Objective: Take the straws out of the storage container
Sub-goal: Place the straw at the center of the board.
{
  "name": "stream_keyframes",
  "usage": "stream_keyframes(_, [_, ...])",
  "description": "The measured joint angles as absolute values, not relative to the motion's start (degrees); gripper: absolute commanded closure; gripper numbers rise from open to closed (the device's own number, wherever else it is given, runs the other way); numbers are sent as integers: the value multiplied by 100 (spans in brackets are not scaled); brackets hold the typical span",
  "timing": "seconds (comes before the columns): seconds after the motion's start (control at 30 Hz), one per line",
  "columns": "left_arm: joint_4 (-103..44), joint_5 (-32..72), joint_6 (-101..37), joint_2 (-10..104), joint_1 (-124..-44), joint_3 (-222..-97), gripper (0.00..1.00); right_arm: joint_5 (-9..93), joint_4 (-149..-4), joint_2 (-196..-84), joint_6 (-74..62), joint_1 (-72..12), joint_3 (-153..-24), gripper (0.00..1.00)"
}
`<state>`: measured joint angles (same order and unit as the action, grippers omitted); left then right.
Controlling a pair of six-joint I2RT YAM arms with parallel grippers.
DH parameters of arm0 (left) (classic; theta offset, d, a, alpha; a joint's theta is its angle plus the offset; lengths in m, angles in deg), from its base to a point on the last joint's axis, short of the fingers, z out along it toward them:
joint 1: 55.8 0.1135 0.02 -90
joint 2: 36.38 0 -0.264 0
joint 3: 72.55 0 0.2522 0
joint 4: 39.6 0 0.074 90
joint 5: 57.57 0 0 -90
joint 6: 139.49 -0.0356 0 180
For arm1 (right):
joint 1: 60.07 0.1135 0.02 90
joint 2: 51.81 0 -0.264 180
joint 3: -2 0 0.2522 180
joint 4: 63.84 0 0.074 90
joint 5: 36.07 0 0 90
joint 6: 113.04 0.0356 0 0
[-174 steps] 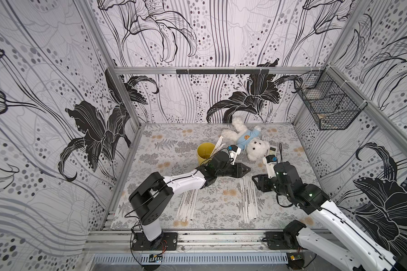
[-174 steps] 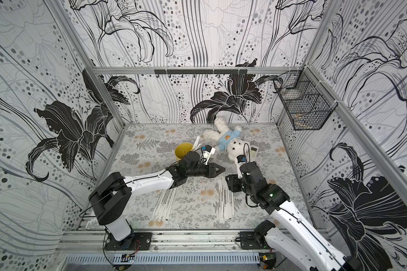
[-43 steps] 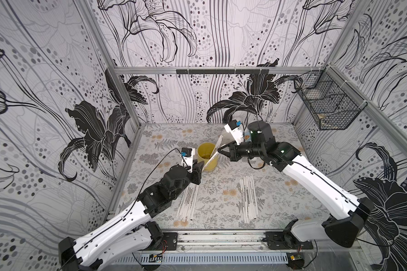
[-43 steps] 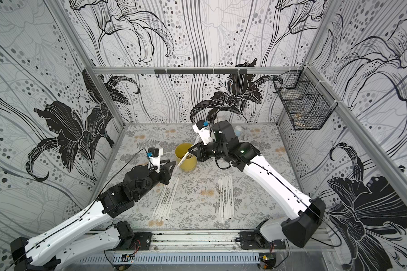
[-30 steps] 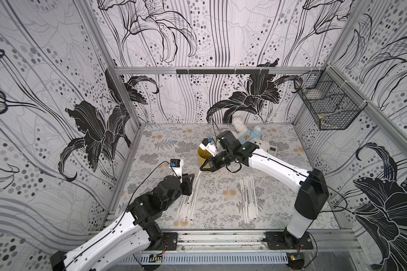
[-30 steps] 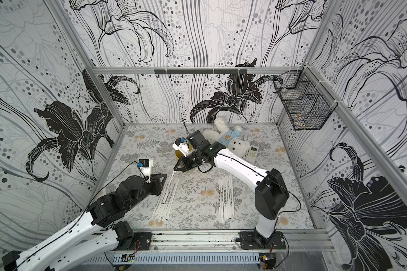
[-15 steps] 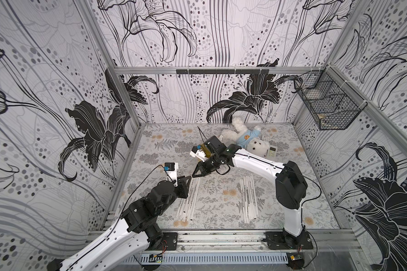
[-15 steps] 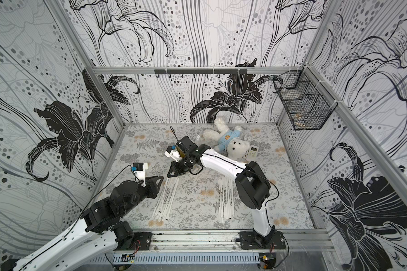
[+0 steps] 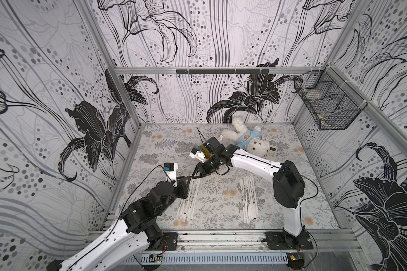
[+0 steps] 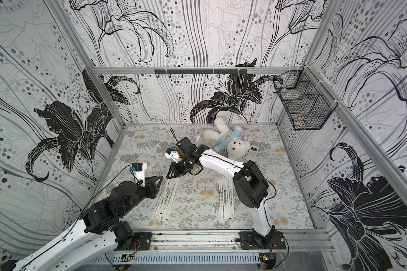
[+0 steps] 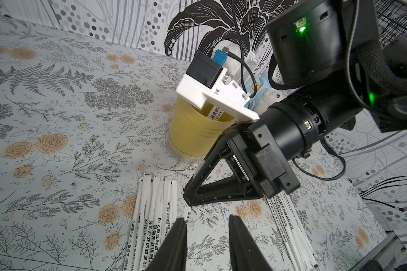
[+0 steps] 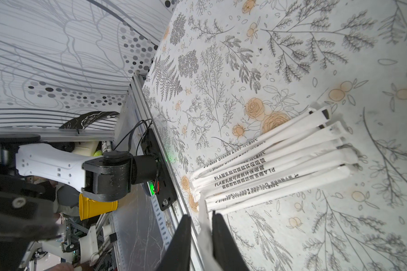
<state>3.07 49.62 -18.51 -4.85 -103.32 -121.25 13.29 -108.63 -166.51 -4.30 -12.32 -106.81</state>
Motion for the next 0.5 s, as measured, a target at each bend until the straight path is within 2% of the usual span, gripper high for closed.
stream_keyframes(0.2, [307, 4982, -1851, -470, -10332, -12123, 65, 1563, -11095, -16732, -506, -1178, -10915, 59])
stream_keyframes(0.5, [309, 5041, -1851, -518, -10332, -12123, 65, 1948, -11429, -16891, -642, -1119, -11171, 49])
